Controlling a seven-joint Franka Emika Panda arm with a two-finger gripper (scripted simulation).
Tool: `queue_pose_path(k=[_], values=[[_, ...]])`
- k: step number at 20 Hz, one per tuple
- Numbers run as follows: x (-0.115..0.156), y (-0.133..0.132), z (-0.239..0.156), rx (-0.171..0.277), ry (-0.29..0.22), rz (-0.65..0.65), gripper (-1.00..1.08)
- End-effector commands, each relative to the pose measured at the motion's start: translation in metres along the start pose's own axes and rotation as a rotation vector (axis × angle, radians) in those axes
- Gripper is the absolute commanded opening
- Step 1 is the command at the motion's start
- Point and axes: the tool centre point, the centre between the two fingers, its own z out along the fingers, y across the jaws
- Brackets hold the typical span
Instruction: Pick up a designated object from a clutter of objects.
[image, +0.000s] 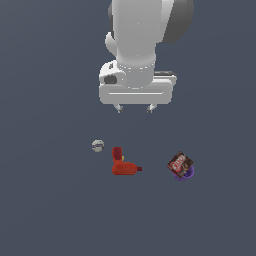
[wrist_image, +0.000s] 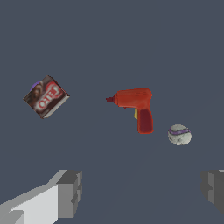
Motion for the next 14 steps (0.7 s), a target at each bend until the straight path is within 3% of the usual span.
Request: queue_pose_path(k=[1,14], values=[[0.000,0.000,0.000,0.000,0.000,0.000,1.00],[0.010,0.021,-0.001,-0.002,0.013,0.022,1.00]])
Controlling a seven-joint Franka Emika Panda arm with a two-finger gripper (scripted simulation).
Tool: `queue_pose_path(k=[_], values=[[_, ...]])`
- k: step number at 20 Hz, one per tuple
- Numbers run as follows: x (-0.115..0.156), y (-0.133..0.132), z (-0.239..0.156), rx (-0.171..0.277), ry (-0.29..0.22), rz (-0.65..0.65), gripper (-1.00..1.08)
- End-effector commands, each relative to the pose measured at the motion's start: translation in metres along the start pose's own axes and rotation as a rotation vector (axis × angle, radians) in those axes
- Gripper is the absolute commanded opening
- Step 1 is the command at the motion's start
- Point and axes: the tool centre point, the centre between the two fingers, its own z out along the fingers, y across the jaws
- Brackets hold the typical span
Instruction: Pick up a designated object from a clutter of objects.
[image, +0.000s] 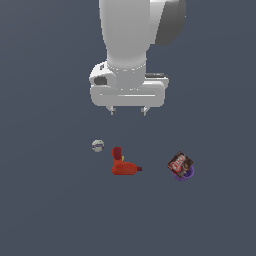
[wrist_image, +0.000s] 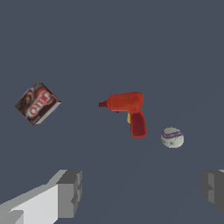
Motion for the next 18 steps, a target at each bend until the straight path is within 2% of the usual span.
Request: queue_pose_path(k=[1,10,18], values=[[0.000,-0.001,0.000,0.000,0.000,-0.001,1.00],[0.004,0.016,0.024,0.002,0.001,-0.004,1.00],[0.008,0.056,0.081,0.002,0.003,-0.011,1.00]])
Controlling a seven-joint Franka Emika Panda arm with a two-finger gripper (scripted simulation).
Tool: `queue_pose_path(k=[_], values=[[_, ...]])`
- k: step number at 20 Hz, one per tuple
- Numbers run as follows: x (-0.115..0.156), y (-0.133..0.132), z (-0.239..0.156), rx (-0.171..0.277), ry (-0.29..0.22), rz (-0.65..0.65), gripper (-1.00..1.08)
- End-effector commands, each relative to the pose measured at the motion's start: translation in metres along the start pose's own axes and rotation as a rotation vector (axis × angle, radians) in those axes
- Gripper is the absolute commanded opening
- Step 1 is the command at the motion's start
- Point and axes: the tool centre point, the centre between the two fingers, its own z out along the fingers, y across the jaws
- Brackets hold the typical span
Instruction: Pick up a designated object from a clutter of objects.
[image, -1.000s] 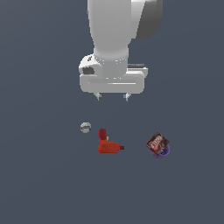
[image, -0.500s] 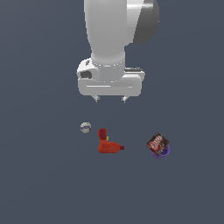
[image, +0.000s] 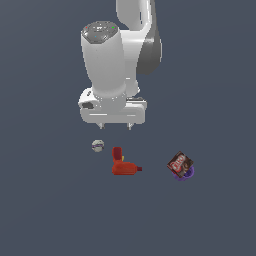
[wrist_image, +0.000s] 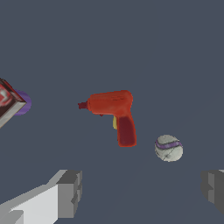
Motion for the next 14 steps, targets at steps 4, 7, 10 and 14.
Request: queue_pose_path(k=[4,7,10,14], values=[[-0.005,0.039,0.053,-0.004,0.001,-0.005,1.00],[-0.011,0.061,0.082,-0.009,0.002,-0.008,1.00],[-0.019,0.080,0.106,-0.015,0.002,-0.010,1.00],[-0.029,0.098,0.130,-0.022,0.002,-0.013,1.00]])
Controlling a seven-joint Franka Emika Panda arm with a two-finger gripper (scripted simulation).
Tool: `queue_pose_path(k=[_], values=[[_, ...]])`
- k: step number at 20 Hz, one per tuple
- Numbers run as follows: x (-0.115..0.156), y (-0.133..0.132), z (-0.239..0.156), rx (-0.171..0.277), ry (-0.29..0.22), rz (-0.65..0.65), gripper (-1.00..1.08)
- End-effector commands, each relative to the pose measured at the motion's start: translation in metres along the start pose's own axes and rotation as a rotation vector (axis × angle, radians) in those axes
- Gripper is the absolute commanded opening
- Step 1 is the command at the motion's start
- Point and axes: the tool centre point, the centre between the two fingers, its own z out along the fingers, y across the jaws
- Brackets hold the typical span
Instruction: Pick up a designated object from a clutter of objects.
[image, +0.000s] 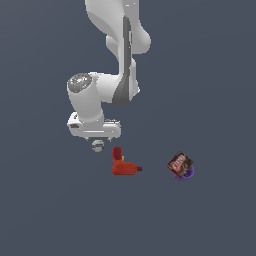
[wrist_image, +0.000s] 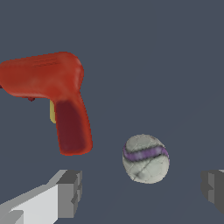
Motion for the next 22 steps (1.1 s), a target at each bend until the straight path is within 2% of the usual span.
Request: queue_pose_path(k=[1,8,15,22], values=[[-0.006,0.010,0.014,-0.005,0.001,-0.003,1.00],[-0.016,0.024,0.032,-0.011,0.000,-0.005,1.00],[-0.016,0.024,0.037,-0.011,-0.001,-0.004,1.00],[-0.018,0.025,0.066,-0.012,-0.001,-0.004,1.00]])
